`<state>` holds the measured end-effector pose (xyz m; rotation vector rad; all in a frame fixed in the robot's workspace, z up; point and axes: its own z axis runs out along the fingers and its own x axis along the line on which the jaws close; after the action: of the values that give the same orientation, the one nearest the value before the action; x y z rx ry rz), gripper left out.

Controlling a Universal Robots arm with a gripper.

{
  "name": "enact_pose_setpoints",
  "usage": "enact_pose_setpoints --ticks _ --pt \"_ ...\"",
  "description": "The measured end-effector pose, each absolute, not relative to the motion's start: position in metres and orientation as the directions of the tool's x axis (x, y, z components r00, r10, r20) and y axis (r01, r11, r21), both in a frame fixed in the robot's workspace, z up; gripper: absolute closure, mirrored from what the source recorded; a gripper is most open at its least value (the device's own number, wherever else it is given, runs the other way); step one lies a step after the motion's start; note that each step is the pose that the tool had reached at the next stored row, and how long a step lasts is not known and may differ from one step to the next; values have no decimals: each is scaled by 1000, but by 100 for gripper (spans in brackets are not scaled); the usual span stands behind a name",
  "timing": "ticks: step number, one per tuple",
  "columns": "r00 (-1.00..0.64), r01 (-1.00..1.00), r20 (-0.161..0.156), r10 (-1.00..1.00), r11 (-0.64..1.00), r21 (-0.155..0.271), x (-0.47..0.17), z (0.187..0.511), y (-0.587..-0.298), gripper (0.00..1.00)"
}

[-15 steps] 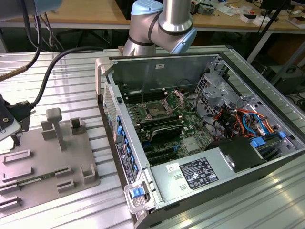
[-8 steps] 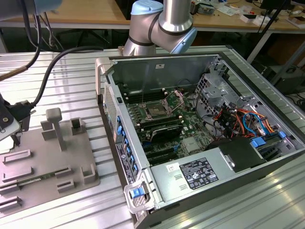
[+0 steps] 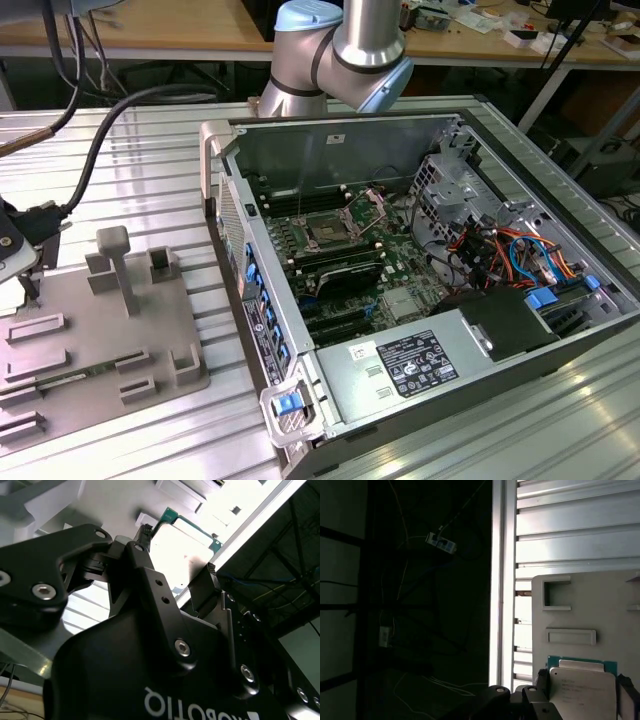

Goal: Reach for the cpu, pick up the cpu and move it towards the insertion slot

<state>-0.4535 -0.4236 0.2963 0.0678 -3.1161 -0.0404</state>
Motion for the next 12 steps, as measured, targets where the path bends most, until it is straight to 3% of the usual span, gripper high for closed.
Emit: enact_pose_setpoints --ticks 12 --pt "-999 -43 24 -44 999 26 -454 305 -424 45"
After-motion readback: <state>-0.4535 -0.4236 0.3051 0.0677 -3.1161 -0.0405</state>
